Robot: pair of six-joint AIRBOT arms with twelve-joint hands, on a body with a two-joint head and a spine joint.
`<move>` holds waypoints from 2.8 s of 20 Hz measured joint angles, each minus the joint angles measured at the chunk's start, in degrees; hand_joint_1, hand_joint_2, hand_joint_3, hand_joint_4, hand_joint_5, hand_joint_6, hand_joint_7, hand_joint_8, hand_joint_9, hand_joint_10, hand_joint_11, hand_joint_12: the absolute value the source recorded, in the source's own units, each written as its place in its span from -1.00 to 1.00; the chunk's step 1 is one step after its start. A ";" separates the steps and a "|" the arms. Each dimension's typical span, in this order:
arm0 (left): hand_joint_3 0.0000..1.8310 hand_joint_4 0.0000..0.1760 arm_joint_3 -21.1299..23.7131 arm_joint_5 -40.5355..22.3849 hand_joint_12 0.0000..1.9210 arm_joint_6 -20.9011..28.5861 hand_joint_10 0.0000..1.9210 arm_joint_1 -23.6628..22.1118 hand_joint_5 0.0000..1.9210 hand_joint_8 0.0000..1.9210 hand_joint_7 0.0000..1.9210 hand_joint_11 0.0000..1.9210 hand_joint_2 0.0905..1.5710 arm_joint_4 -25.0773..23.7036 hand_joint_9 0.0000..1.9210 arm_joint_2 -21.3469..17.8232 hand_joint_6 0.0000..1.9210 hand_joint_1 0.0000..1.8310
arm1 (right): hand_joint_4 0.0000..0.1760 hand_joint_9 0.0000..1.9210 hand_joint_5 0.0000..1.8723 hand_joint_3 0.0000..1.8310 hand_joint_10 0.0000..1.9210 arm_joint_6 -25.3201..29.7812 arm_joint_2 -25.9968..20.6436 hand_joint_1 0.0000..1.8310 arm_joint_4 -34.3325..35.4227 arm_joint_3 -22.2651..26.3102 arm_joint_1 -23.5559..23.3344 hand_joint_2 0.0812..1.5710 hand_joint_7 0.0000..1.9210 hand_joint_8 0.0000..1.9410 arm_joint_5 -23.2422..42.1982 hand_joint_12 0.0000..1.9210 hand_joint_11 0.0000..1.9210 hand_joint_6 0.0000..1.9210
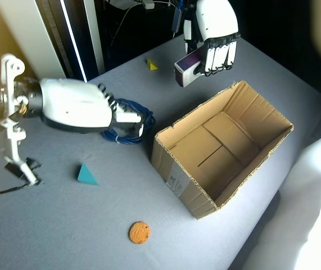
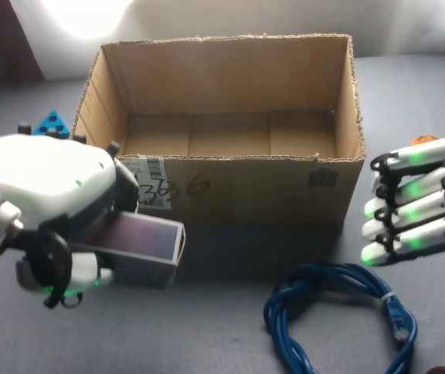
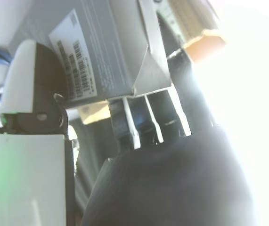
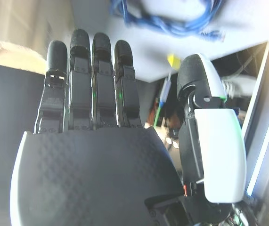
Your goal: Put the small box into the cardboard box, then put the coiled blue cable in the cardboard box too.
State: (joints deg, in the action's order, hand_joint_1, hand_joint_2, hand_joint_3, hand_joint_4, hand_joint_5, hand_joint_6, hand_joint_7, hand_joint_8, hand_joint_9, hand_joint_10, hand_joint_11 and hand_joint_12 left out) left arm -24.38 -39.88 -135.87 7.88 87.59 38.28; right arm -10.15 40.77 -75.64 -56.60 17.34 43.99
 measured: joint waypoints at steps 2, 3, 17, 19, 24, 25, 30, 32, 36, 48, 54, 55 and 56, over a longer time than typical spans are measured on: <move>-1.00 -1.00 0.04 0.09 0.25 -2.32 -0.03 -2.08 -0.18 0.44 -0.14 -0.47 0.52 1.57 -0.22 -0.66 0.18 0.30 | -1.00 -0.52 -0.51 -1.00 -1.00 -1.55 0.66 -0.54 -0.68 0.72 0.83 0.54 -0.50 -1.00 -0.59 0.06 -1.00 -1.00; -1.00 -1.00 0.04 -0.28 0.21 -3.17 -0.16 -3.17 -0.16 0.42 -0.13 -0.44 0.50 2.05 -0.17 -0.70 0.16 0.30 | -1.00 -0.51 -0.49 -1.00 -0.99 -2.36 1.14 -0.52 -0.50 0.83 1.18 0.52 -0.49 -1.00 -0.63 0.06 -0.98 -1.00; -1.00 -1.00 -0.83 1.14 0.13 -7.04 0.38 -6.95 -0.18 0.32 -0.11 -0.38 0.49 1.86 -0.21 -1.42 0.14 0.44 | -1.00 -0.51 -0.50 -1.00 -0.99 -14.49 5.25 -0.47 2.05 0.85 2.69 0.49 -0.49 -1.00 -2.82 0.07 -1.00 -0.99; -1.00 -1.00 -6.10 9.25 0.09 -14.08 0.50 -6.86 -0.25 0.22 -0.07 -0.38 0.49 7.17 -0.21 -0.98 0.22 0.48 | -1.00 -0.51 -0.52 -1.00 -1.00 -14.75 5.25 -0.53 2.08 0.85 2.99 0.49 -0.50 -1.00 -1.88 0.07 -0.98 -1.00; -1.00 -1.00 -6.97 13.81 0.01 -14.88 0.49 -7.48 -0.31 0.24 -0.06 -0.39 0.51 4.15 -0.23 -0.85 0.30 0.47 | -1.00 -0.49 -0.52 -1.00 -0.99 -15.37 5.09 -0.40 2.40 0.15 4.35 0.46 -0.50 -1.00 -0.59 0.08 -0.97 -1.00; -1.00 -1.00 -6.75 14.08 0.01 -14.91 -0.08 -7.32 -0.27 0.29 -0.05 -0.38 0.51 4.17 -0.17 -0.68 0.30 0.34 | -1.00 -0.52 -0.54 -1.00 -1.00 -15.37 4.98 -0.48 1.86 -0.04 4.37 0.48 -0.53 -1.00 -0.48 0.08 -1.00 -1.00; -1.00 -1.00 -7.34 14.47 -0.01 -16.98 -0.10 -6.93 -0.24 0.27 -0.05 -0.37 0.50 2.82 -0.16 -0.63 0.28 0.34 | -1.00 -0.49 -0.52 -1.00 -0.99 -12.15 4.52 -0.38 3.89 -3.13 4.76 0.47 -0.50 -0.99 3.32 0.09 -0.97 -0.99; -1.00 -1.00 -8.41 15.78 0.02 -19.50 -0.54 -6.64 -0.26 0.32 -0.08 -0.35 0.52 5.88 -0.02 -0.63 0.33 0.29 | -1.00 -0.50 -0.53 -1.00 -0.99 -12.13 4.39 -0.43 3.72 -3.34 4.76 0.48 -0.51 -1.00 3.67 0.08 -0.98 -1.00; -1.00 -1.00 -8.98 19.04 -0.04 -22.91 0.47 -5.31 -0.29 0.21 -0.07 -0.37 0.50 10.01 -0.21 -1.42 0.30 0.47 | -1.00 -0.49 -0.51 -1.00 -0.99 -11.91 4.31 -0.46 3.30 -3.32 4.76 0.46 -0.50 -0.99 4.94 0.08 -0.97 -0.99; -1.00 -1.00 -8.52 11.04 0.40 -35.32 0.56 -5.31 -0.28 0.43 -0.18 -0.51 0.55 23.93 -0.30 -8.17 0.29 0.43 | -1.00 -0.55 -0.54 -1.00 -1.00 -11.91 4.28 -0.57 3.67 -3.32 4.76 0.50 -0.53 -1.00 5.11 0.11 -1.00 -0.99; -1.00 -1.00 -15.02 15.65 0.43 -35.34 0.55 -2.64 -0.14 0.35 -0.15 -0.48 0.49 22.14 -0.26 -8.50 0.13 0.47 | -1.00 -0.58 -0.52 -1.00 -1.00 -11.89 4.28 -0.49 3.63 -3.32 4.76 0.51 -0.54 -1.00 5.64 0.05 -1.00 -0.99; -1.00 -1.00 -17.07 16.76 0.45 -35.30 0.57 -2.47 -0.13 0.35 -0.15 -0.49 0.49 22.12 -0.26 -8.02 0.12 0.47 | -1.00 -0.57 -0.52 -1.00 -1.00 -11.89 4.28 -0.52 3.54 -3.32 4.76 0.51 -0.54 -1.00 5.60 0.05 -1.00 -0.99; -1.00 -1.00 -18.58 17.68 0.46 -35.32 0.56 -2.47 -0.14 0.34 -0.15 -0.49 0.49 21.66 -0.25 -7.69 0.14 0.47 | -1.00 -0.58 -0.52 -1.00 -1.00 -11.89 4.28 -0.50 3.58 -3.32 4.76 0.50 -0.54 -1.00 5.60 0.05 -1.00 -0.99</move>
State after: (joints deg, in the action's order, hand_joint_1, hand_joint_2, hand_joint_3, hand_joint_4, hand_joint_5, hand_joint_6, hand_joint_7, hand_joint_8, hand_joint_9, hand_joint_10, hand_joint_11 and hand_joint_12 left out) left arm -42.96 -22.20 -171.19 5.41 109.25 30.59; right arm -22.04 45.06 -72.05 -59.92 22.11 49.58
